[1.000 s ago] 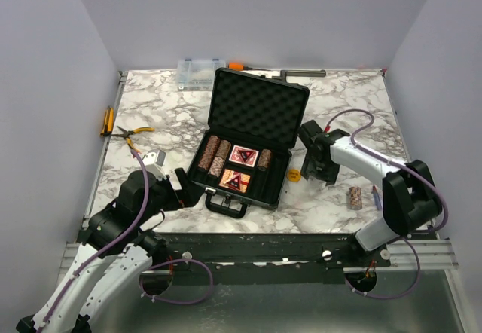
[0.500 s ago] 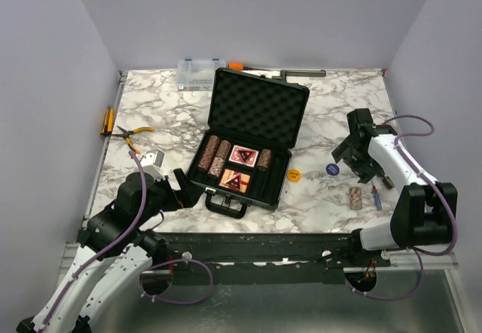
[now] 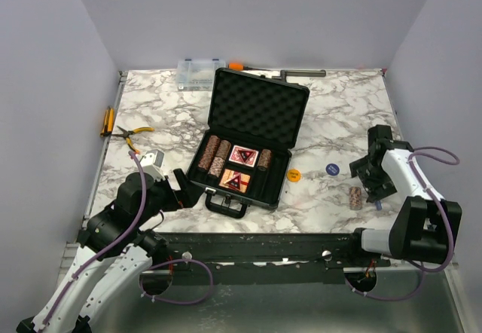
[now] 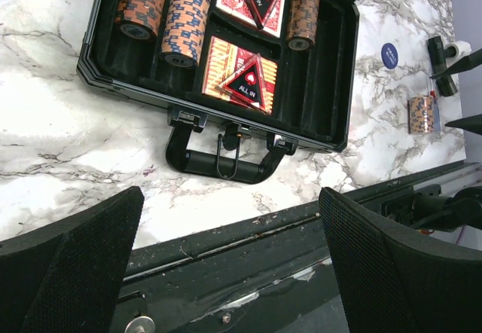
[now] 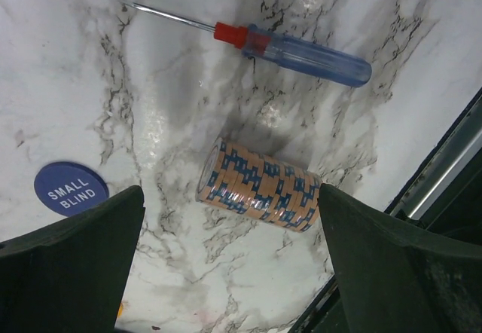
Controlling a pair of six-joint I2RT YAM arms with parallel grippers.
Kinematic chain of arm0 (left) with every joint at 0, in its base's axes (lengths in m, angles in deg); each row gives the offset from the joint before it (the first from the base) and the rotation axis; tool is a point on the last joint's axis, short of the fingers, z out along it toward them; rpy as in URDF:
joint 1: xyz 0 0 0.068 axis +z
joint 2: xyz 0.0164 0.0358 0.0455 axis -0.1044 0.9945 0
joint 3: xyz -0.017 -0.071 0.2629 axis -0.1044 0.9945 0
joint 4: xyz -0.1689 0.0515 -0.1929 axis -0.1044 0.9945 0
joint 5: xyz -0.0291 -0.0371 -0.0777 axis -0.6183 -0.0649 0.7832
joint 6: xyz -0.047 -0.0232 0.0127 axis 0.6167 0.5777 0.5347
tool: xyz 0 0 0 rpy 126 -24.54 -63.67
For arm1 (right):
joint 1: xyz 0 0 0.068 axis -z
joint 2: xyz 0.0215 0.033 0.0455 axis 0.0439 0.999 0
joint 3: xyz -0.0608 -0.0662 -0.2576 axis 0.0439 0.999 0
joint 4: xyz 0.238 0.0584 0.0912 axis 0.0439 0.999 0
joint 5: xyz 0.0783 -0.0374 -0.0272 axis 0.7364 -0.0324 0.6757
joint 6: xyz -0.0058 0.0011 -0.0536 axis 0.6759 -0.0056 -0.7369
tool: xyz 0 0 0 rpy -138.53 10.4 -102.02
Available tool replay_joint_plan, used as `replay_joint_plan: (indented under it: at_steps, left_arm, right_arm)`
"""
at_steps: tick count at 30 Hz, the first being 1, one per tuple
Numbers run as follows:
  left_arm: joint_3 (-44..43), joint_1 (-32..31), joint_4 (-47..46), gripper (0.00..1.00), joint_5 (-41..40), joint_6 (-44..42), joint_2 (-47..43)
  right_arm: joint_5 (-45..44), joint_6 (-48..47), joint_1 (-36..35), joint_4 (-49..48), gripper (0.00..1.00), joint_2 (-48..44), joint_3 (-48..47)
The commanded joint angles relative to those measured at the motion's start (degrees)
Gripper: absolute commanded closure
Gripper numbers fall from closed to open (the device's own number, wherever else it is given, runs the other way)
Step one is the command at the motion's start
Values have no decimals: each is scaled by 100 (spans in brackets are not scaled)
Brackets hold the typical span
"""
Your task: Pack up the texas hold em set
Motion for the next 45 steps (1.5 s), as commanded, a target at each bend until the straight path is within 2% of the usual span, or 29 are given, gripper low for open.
replay_joint_plan:
  at_steps: [1, 5, 12, 23, 32, 42, 45]
  left_arm:
    - [58, 43, -38, 2, -44, 15, -88]
    - [57, 45, -34, 2, -44, 6, -100]
    - [58, 52, -38, 2, -52, 6, -138]
    - [58, 52, -32, 2, -50, -3, -165]
    - [56, 61, -38, 1, -53, -12, -176]
    - [59, 69, -38, 2, -52, -20, -175]
    - [56, 69, -38, 2, -48, -20, -176]
  right_arm:
    - [411, 430, 147, -135, 0, -200, 328]
    - [673, 825, 184, -221, 0, -350, 597]
    - [414, 1369, 185, -190, 0, -759, 804]
    - [465, 2103, 188, -192, 0, -852, 910]
    - [666, 2504, 194, -383, 0, -669, 1129]
    - [292, 2675, 388, -268, 0, -656, 1109]
    - [213, 2666, 436, -195, 5, -612, 1125]
